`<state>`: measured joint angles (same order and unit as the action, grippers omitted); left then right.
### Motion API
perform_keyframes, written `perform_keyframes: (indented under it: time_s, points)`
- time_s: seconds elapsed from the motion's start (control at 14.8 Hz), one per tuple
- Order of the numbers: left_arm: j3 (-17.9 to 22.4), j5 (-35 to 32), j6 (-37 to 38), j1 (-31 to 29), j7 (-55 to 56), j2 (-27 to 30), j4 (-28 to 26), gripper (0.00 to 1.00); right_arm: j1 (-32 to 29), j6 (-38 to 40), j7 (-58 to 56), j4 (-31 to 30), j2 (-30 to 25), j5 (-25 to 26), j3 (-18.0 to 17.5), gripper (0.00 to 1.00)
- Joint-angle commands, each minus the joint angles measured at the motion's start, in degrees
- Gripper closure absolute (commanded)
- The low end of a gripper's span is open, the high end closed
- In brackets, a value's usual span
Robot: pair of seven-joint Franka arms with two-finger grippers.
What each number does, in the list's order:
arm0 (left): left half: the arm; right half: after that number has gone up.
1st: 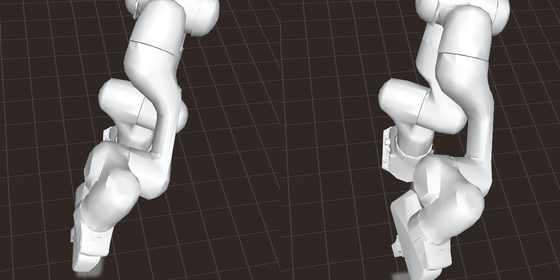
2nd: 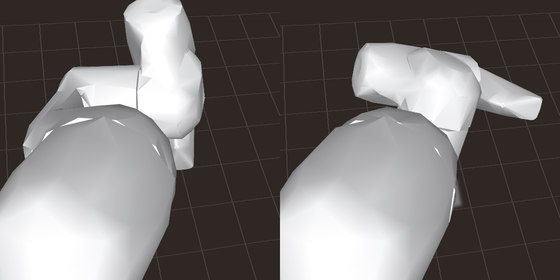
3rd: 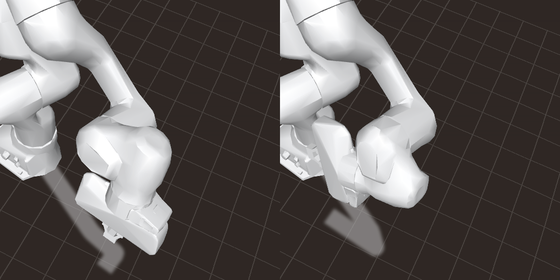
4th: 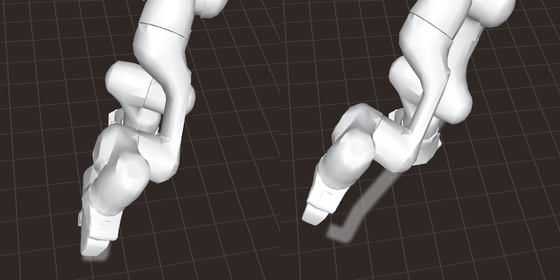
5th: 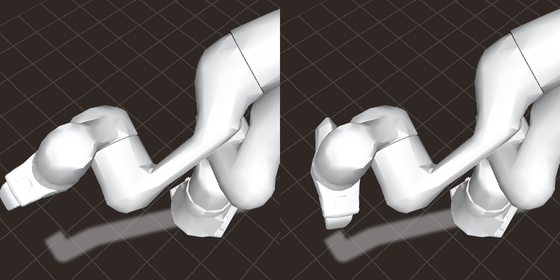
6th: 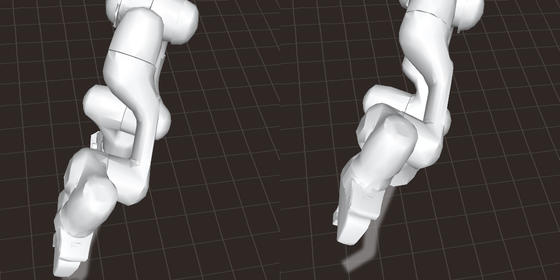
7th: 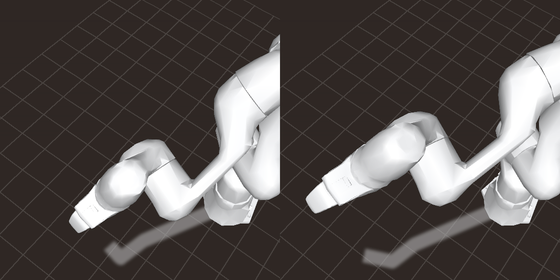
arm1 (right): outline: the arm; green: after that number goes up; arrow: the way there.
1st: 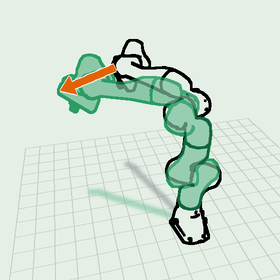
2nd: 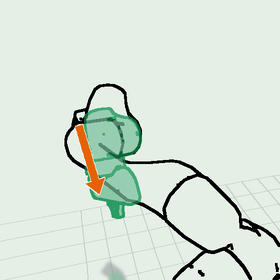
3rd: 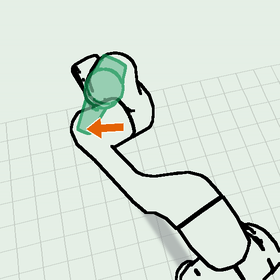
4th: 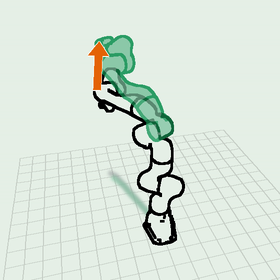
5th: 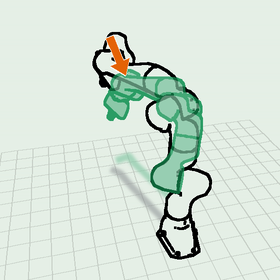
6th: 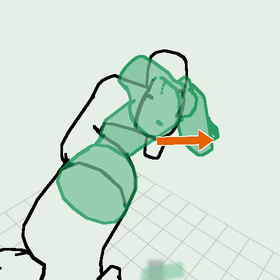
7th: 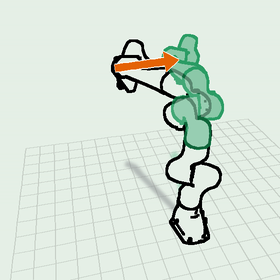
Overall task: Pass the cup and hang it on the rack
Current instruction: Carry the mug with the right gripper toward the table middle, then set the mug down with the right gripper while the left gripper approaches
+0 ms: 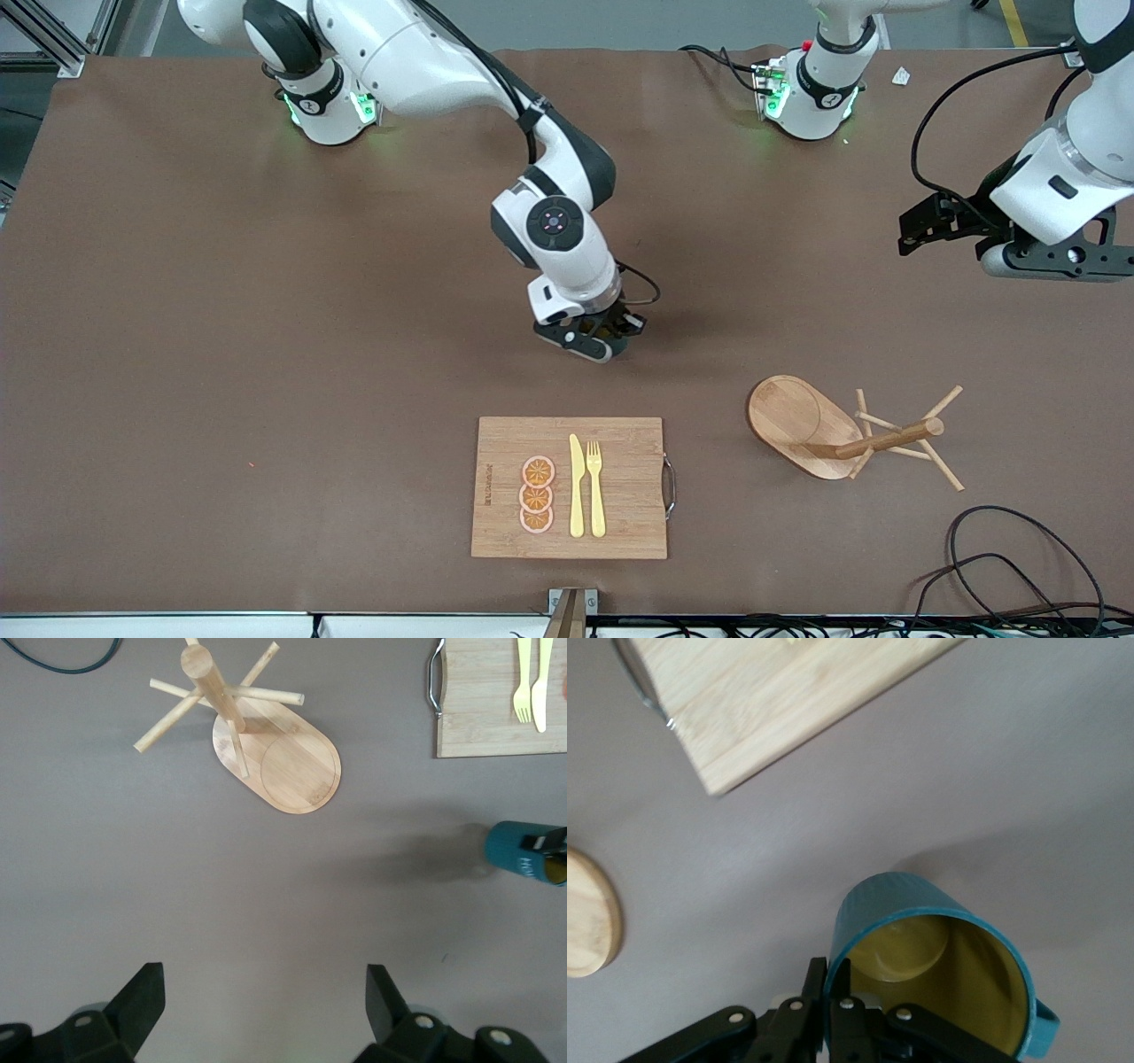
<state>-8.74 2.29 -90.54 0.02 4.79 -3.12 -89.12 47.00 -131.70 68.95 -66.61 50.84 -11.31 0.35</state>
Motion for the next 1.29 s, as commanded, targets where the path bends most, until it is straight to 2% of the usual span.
perform_keyframes:
  time_s: [0.0,0.14,0.2,0.27,0.41,0.47,0.54,0.61,0.68,0.75,0.81,1.02,1.22]
  points:
    - [-0.22,0.62,0.01,0.07,0.66,-0.84,0.44,0.0,1.78,-2.32,2.33,3.51,3.38,-1.26,0.09,0.99]
    - [-0.31,0.35,0.1,0.6,3.8,-0.92,0.35,0.0,2.05,-2.24,2.41,3.42,3.38,-1.26,0.09,0.97]
    - [-0.31,0.26,0.1,1.3,7.48,-1.01,0.35,0.0,2.48,-2.15,2.41,3.33,3.38,-1.17,0.09,0.92]
    - [-0.31,0.0,0.19,2.35,10.3,-1.01,0.35,0.0,2.57,-1.89,2.41,3.33,3.38,-1.08,0.09,0.82]
    - [-0.22,-0.61,0.19,3.85,12.61,-1.19,0.35,0.0,2.4,-0.93,2.33,3.33,3.12,-1.17,0.18,0.51]
    - [-0.22,-0.88,0.19,4.03,13.31,-1.71,0.44,0.0,2.22,-0.31,2.33,3.33,2.86,-1.08,0.09,0.43]
    - [-0.31,-1.05,0.19,4.72,14.62,-1.8,0.44,0.0,1.96,0.82,2.33,3.33,2.34,-1.17,0.18,0.23]
    - [-0.22,-1.58,0.19,5.77,16.64,-1.98,0.44,0.0,1.7,2.14,2.15,3.33,1.55,-1.08,0.27,0.16]
    - [-0.22,-3.5,0.19,7.35,19.27,-2.41,0.44,0.0,1.61,3.2,1.89,3.42,1.1,-0.99,0.36,0.04]
    - [-0.31,-5.78,0.19,9.46,21.73,-2.77,0.44,0.0,1.26,4.51,1.63,3.51,0.66,-0.9,0.53,0.0]
    - [-0.31,-6.76,0.19,10.69,23.67,-2.86,0.44,0.0,0.39,6.09,1.45,3.51,0.23,-0.56,0.62,0.0]
    - [-0.66,-6.94,0.1,12.46,29.3,-3.38,0.53,0.0,-1.02,13.2,-6.43,3.51,-2.76,9.27,1.76,0.0]
    - [-0.84,-9.48,0.01,16.4,35.79,-4.35,0.53,0.0,-8.03,18.84,-17.49,3.51,-7.06,9.21,1.68,0.0]
